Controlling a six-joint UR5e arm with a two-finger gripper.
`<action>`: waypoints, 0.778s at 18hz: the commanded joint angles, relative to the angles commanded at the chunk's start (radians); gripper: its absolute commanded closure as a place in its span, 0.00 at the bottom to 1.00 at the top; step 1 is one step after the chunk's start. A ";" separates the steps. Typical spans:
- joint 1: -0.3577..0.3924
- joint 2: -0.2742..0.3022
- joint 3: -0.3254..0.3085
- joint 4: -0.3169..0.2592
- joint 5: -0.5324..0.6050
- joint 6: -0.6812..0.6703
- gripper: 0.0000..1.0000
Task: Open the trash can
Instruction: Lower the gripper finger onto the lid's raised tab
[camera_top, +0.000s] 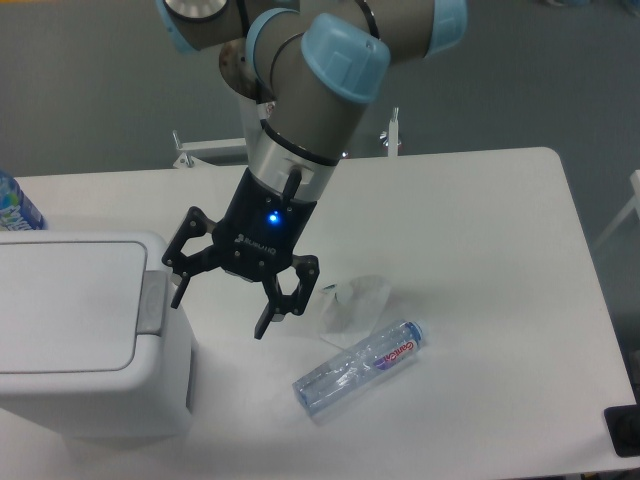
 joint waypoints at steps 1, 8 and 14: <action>-0.002 0.002 -0.008 0.002 0.000 0.002 0.00; -0.008 -0.006 -0.011 0.002 0.002 0.002 0.00; -0.023 -0.017 -0.020 0.003 0.000 0.002 0.00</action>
